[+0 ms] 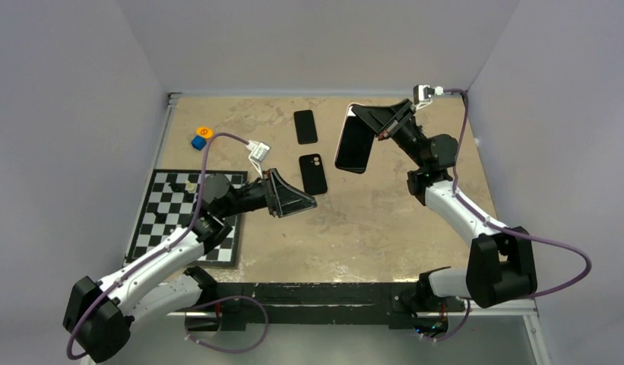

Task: Take the phone out of the phone case
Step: Remove the phone case from the phone.

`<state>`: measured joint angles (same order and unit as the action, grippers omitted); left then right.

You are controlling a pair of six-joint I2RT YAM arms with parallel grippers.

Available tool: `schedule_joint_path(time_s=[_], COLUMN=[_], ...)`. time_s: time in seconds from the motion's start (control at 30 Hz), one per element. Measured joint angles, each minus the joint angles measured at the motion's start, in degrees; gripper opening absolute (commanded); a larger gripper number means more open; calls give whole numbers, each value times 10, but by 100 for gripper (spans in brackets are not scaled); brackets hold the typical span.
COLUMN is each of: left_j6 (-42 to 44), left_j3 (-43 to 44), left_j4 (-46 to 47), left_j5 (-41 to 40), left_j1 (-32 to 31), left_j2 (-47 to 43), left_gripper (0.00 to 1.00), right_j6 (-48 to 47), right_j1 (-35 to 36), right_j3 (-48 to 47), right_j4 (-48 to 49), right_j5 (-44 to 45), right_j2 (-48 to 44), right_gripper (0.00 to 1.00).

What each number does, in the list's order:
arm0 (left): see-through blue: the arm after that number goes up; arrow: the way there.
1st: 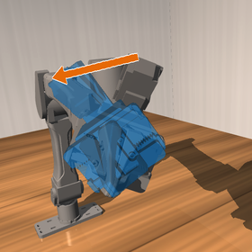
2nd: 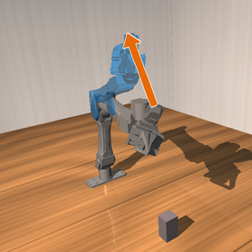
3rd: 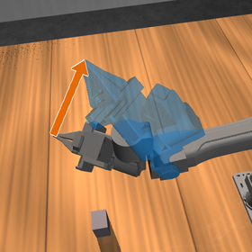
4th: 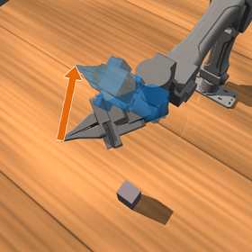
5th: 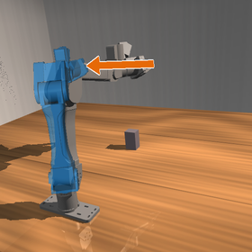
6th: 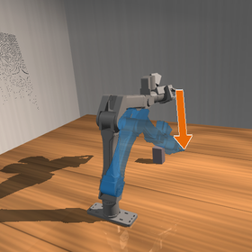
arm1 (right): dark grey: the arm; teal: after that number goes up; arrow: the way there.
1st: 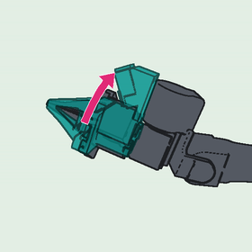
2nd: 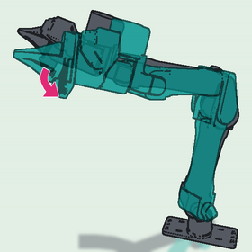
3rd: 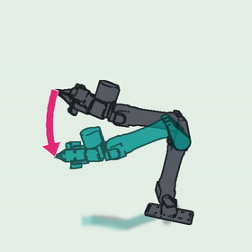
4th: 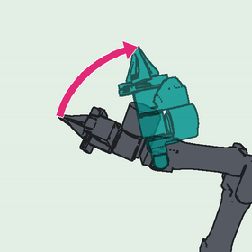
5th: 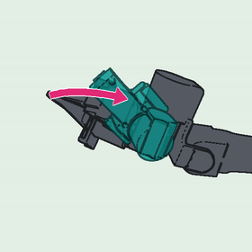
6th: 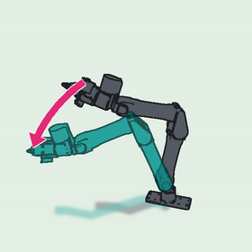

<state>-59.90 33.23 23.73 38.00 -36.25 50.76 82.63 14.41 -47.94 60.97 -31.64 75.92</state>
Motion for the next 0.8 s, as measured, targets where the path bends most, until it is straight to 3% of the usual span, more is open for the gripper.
schedule_joint_path(time_s=[0.3, 0.57, 0.8], left_j6=[-129, -176, -185], left_j3=[51, 95, 101], left_j4=[151, 189, 174], left_j5=[2, -21, -40], left_j1=[-22, -26, -28], left_j2=[127, 173, 188], left_gripper=[54, 46, 46], right_j6=[-2, -12, -16], right_j1=[0, 1, 2], right_j3=[0, 0, 0], right_j4=[-20, -44, -47], right_j5=[-16, -31, -40], right_j2=[0, -2, -3], right_gripper=[0, 0, 0])
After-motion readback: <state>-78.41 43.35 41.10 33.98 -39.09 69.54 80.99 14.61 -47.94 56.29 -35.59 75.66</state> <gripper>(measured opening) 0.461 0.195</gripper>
